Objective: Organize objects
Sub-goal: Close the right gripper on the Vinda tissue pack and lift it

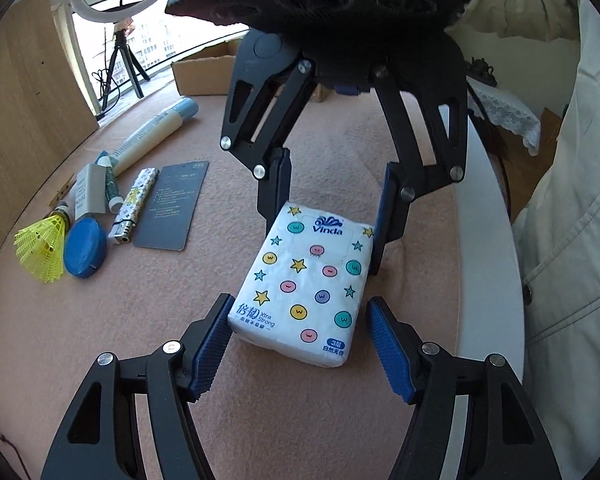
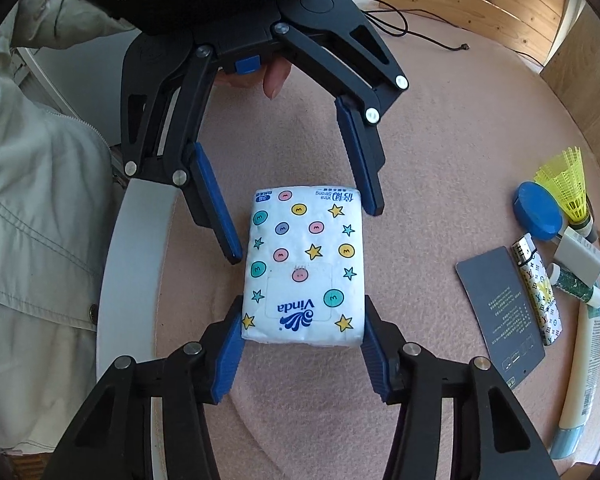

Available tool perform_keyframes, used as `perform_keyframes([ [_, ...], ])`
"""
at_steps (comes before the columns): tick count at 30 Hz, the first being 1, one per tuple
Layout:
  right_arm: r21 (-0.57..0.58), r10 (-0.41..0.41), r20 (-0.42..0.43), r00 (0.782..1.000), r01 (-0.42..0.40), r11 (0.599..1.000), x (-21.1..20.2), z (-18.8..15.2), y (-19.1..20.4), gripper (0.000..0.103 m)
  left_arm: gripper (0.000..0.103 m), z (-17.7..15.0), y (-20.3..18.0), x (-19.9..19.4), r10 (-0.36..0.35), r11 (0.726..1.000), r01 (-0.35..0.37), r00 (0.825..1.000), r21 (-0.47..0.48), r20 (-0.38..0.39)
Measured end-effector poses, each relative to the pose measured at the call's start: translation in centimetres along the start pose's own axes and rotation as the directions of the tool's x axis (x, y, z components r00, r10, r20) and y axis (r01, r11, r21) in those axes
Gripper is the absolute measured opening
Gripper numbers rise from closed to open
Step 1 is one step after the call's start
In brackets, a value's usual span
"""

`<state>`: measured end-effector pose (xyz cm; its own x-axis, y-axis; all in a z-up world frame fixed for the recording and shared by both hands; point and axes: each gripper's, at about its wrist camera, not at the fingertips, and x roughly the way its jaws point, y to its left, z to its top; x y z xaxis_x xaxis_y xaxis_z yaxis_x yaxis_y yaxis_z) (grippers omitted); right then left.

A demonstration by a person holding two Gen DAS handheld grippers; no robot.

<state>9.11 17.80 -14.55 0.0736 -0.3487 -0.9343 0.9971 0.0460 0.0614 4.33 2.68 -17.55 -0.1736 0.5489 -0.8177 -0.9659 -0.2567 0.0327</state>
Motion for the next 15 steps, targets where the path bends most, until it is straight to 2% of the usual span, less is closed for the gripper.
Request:
perform_keyframes([
  [2, -0.007, -0.003, -0.006, 1.000, 0.003, 1.000, -0.1, -0.3, 0.6, 0.048, 0.071, -0.2, 0.6, 0.1, -0.036, 0.998, 0.037, 0.999, -0.045, 0.005],
  [5, 0.000, -0.011, 0.002, 1.000, 0.011, 1.000, -0.4, -0.9, 1.6, 0.048, 0.069, -0.6, 0.9, 0.0, -0.037, 0.997, 0.039, 0.999, -0.067, 0.028],
  [6, 0.007, -0.012, 0.007, 1.000, 0.012, 1.000, -0.5, -1.2, 1.9, 0.048, 0.064, -0.7, 0.8, -0.1, -0.040, 0.997, 0.042, 0.999, -0.068, 0.030],
  [8, 0.020, -0.019, 0.012, 1.000, 0.019, 1.000, -0.7, -1.7, 2.5, 0.048, 0.062, -0.6, 0.7, -0.3, -0.042, 0.997, 0.044, 0.999, -0.068, 0.024],
  [12, 0.009, -0.030, 0.024, 0.999, 0.030, 1.000, -1.9, -2.8, 4.2, 0.047, 0.059, 1.7, -0.1, -2.0, -0.019, 0.999, 0.019, 1.000, -0.046, -0.003],
  [15, -0.018, -0.052, 0.075, 0.996, 0.053, 0.998, -5.3, -4.1, 6.0, 0.047, 0.058, 5.0, -1.3, -4.5, 0.020, 1.000, -0.020, 1.000, -0.019, 0.001],
])
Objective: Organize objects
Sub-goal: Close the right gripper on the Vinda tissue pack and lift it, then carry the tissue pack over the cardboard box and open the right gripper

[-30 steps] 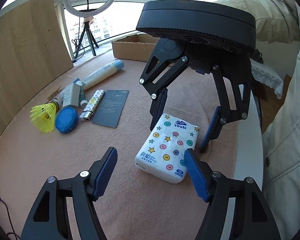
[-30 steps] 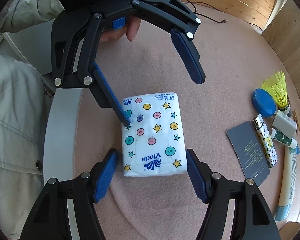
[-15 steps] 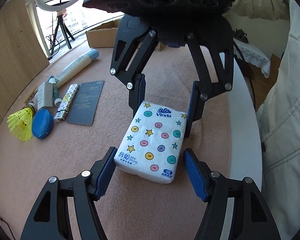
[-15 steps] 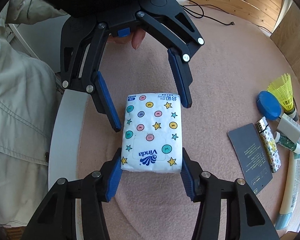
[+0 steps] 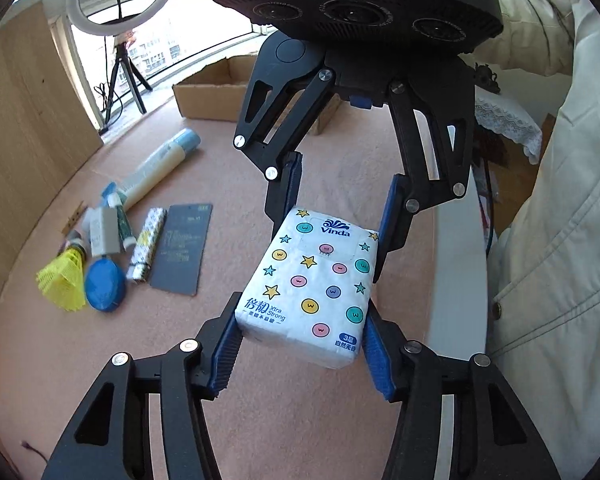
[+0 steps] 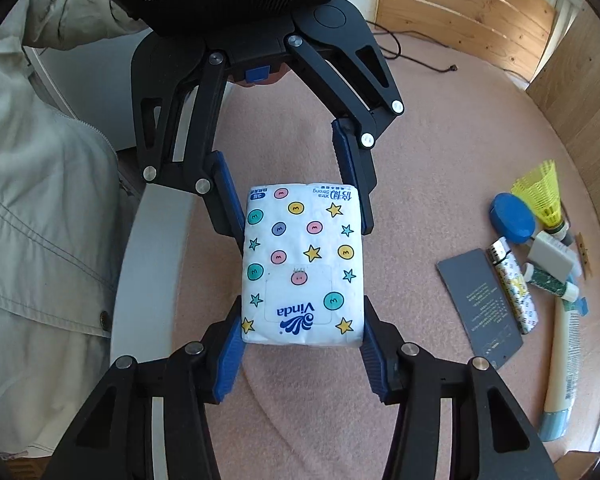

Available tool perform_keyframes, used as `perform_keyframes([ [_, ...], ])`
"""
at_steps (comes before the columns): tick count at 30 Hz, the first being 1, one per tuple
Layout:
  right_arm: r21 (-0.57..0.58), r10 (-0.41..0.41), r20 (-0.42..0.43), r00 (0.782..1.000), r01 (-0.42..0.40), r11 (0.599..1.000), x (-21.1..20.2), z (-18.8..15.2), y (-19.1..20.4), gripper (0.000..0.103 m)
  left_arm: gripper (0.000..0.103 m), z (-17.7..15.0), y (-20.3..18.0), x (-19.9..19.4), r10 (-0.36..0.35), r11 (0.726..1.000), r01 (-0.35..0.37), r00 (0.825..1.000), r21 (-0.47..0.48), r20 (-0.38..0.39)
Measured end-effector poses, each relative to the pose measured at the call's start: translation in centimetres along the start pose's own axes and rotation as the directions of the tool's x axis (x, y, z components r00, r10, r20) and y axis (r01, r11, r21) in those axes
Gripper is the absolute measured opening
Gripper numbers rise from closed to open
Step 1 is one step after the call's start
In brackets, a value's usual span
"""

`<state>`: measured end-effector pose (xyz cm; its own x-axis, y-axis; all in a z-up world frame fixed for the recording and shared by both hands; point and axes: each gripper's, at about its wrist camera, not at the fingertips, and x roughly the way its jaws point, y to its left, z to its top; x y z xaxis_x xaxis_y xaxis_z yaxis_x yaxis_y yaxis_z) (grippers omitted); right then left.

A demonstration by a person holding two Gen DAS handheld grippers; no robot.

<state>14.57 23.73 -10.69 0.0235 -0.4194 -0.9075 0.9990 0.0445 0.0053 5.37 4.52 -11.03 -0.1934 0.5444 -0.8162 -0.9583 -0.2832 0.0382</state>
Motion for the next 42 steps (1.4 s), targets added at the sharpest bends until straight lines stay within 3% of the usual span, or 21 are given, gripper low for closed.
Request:
perform_keyframes([
  [5, -0.057, -0.068, 0.081, 0.994, 0.073, 0.996, -8.0, -4.1, 1.4, 0.047, 0.058, 8.3, -0.9, -0.3, 0.085, 0.995, -0.084, 0.996, 0.053, -0.013],
  [6, -0.068, -0.084, 0.086, 0.993, 0.090, 0.994, -7.6, -2.3, -1.1, 0.047, 0.058, 10.0, -0.9, 0.2, 0.095, 0.994, -0.094, 0.995, 0.062, -0.007],
  [9, -0.068, -0.131, 0.080, 0.988, 0.137, 0.988, -10.6, -5.1, -3.3, 0.047, 0.058, 15.4, -1.3, 2.9, 0.103, 0.990, -0.104, 0.994, 0.091, 0.020],
  [11, -0.052, -0.162, 0.052, 0.985, 0.164, 0.985, -11.1, -6.0, -8.3, 0.047, 0.058, 18.9, -1.2, 5.3, 0.093, 0.988, -0.097, 0.995, 0.120, 0.038],
  [14, -0.018, -0.205, 0.003, 0.979, 0.205, 0.979, -12.0, -7.5, -10.2, 0.047, 0.058, 23.5, -0.3, 9.6, 0.061, 0.987, -0.070, 0.996, 0.142, 0.067],
  [19, 0.036, -0.231, -0.049, 0.972, 0.233, 0.972, -14.4, -13.2, -11.3, 0.047, 0.057, 27.8, -0.7, 13.6, 0.004, 0.986, -0.017, 0.997, 0.169, 0.077],
  [23, 0.031, -0.257, -0.032, 0.966, 0.258, 0.966, -15.3, -16.2, -11.2, 0.048, 0.060, 29.6, -0.9, 15.3, 0.014, 0.985, -0.023, 0.998, 0.170, 0.057],
  [25, 0.010, -0.294, -0.022, 0.956, 0.294, 0.956, -15.2, -17.5, -11.1, 0.052, 0.076, 29.7, -1.4, 15.7, 0.027, 0.985, -0.032, 0.999, 0.169, 0.036],
  [27, 0.027, -0.294, -0.069, 0.953, 0.297, 0.955, -14.4, -18.6, -12.0, 0.052, 0.090, 29.0, -2.0, 15.3, 0.067, 0.984, -0.071, 0.997, 0.161, 0.034],
  [32, 0.121, -0.322, -0.075, 0.944, 0.329, 0.936, -15.7, -20.2, -11.8, 0.056, 0.092, 27.1, -0.7, 14.2, 0.121, 0.991, -0.122, 0.993, 0.046, 0.012],
  [35, 0.199, -0.389, -0.093, 0.917, 0.400, 0.895, -16.7, -19.8, -11.5, 0.064, 0.092, 24.6, 0.1, 12.7, 0.186, 0.982, -0.186, 0.982, -0.039, 0.009],
  [39, 0.325, -0.493, -0.079, 0.866, 0.490, 0.809, -17.0, -17.1, -13.5, 0.068, 0.092, 19.3, 1.5, 9.7, 0.270, 0.949, -0.265, 0.963, -0.168, 0.007],
  [42, 0.396, -0.524, -0.054, 0.850, 0.500, 0.770, -16.8, -13.5, -13.6, 0.070, 0.093, 14.6, 3.3, 7.5, 0.323, 0.910, -0.311, 0.946, -0.273, 0.001],
])
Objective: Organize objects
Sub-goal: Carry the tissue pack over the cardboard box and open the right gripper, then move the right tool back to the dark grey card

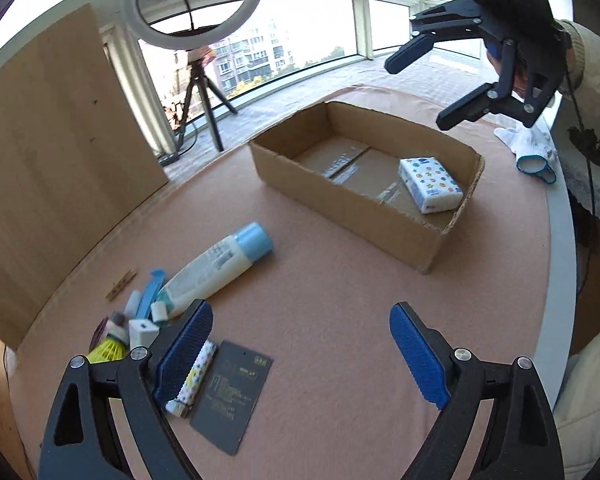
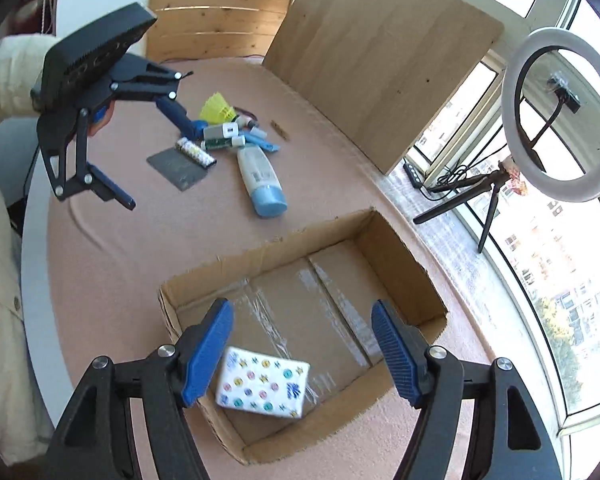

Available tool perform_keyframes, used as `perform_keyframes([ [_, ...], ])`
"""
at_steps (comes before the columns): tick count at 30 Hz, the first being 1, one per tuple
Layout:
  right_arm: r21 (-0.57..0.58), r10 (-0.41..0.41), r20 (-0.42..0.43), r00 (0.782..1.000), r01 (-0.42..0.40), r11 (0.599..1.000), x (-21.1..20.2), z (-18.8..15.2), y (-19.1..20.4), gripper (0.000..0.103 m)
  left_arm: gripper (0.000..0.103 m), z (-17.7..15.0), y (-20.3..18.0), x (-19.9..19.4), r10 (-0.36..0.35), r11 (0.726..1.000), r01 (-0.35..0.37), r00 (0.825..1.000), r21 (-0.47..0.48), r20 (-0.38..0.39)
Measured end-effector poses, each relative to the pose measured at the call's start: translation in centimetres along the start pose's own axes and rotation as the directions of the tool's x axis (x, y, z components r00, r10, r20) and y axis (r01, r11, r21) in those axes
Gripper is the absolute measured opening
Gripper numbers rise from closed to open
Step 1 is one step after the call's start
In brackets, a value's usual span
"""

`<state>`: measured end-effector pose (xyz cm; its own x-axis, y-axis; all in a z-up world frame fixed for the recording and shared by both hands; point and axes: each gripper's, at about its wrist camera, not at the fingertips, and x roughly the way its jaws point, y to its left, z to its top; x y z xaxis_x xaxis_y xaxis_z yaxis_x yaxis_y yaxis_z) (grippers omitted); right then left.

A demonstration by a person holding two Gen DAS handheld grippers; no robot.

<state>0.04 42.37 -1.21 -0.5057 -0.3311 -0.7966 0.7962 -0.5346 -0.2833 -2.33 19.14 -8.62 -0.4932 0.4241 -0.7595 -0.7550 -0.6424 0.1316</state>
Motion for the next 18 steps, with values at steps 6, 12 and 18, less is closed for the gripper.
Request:
perform_keyframes([
  [6, 0.049, 0.021, -0.043, 0.999, -0.018, 0.999, 4.5, 6.7, 6.4, 0.072, 0.095, -7.0, 5.1, -2.9, 0.142, 0.967, -0.142, 0.990, -0.214, -0.015],
  [12, 0.200, 0.081, -0.120, 0.989, -0.056, 0.978, 12.7, 10.2, 12.5, 0.072, 0.096, -13.0, 8.6, -6.5, 0.239, 0.904, -0.235, 0.971, -0.357, -0.034],
  [18, 0.393, -0.018, -0.176, 0.984, 0.087, 0.915, 17.9, 10.6, 9.4, 0.072, 0.096, -16.1, 9.6, -9.0, 0.287, 0.856, -0.279, 0.957, -0.436, -0.049],
])
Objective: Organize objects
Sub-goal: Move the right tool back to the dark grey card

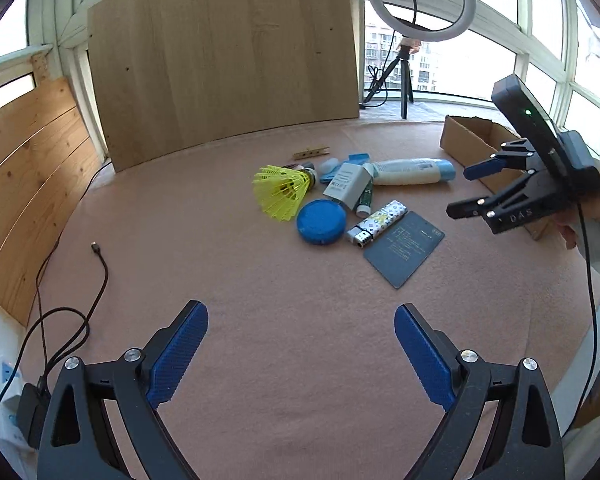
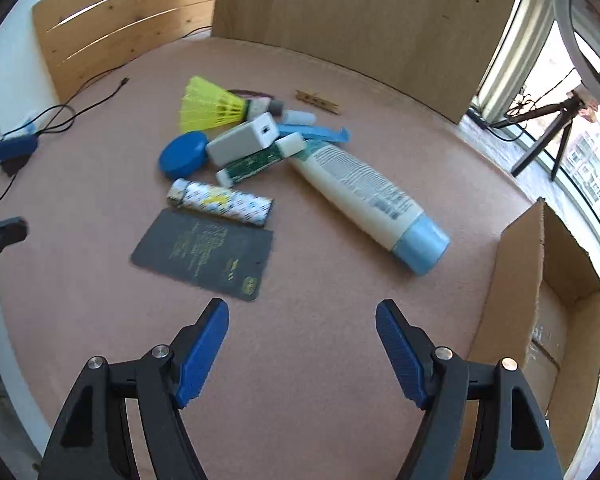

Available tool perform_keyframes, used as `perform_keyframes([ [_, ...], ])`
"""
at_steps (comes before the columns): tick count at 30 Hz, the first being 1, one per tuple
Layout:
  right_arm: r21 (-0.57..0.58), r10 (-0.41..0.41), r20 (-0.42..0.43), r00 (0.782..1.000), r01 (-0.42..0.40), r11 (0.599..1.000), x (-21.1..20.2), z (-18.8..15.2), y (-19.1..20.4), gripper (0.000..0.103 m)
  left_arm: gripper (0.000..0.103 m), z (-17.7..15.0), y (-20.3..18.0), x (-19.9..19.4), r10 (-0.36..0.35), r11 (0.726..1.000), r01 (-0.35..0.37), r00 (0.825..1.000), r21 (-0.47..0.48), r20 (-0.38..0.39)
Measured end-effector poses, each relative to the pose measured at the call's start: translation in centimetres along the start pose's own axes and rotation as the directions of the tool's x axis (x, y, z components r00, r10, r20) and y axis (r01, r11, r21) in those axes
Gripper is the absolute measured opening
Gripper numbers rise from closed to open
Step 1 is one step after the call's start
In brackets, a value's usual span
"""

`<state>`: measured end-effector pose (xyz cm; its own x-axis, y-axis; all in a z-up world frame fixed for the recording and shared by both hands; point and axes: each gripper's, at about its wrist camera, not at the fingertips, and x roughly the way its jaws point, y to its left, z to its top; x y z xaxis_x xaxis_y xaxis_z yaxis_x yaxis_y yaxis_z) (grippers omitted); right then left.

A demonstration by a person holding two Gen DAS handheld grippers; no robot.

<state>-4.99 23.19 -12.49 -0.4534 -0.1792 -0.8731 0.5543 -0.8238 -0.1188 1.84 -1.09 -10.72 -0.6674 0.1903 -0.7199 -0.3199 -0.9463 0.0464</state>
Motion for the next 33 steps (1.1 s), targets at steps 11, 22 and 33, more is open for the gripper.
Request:
perform_keyframes([
  [11, -0.189, 0.036, -0.109, 0.993, -0.056, 0.980, 1.9, 0.6, 3.7, 0.072, 0.097, -2.0, 0.9, 0.8, -0.002, 1.000, 0.001, 0.999, -0.031, -0.042],
  [22, -0.548, 0.227, -0.161, 0.960, -0.278, 0.789, 1.9, 1.6, 7.5, 0.073, 0.097, -2.7, 0.8, 2.1, -0.068, 0.998, 0.068, 0.996, -0.008, -0.055],
  [33, -0.675, 0.316, -0.282, 0.906, -0.422, 0.606, 1.3, 1.7, 10.2, 0.046, 0.098, -2.6, 0.8, 1.6, -0.194, 0.980, 0.195, 0.981, 0.046, -0.010],
])
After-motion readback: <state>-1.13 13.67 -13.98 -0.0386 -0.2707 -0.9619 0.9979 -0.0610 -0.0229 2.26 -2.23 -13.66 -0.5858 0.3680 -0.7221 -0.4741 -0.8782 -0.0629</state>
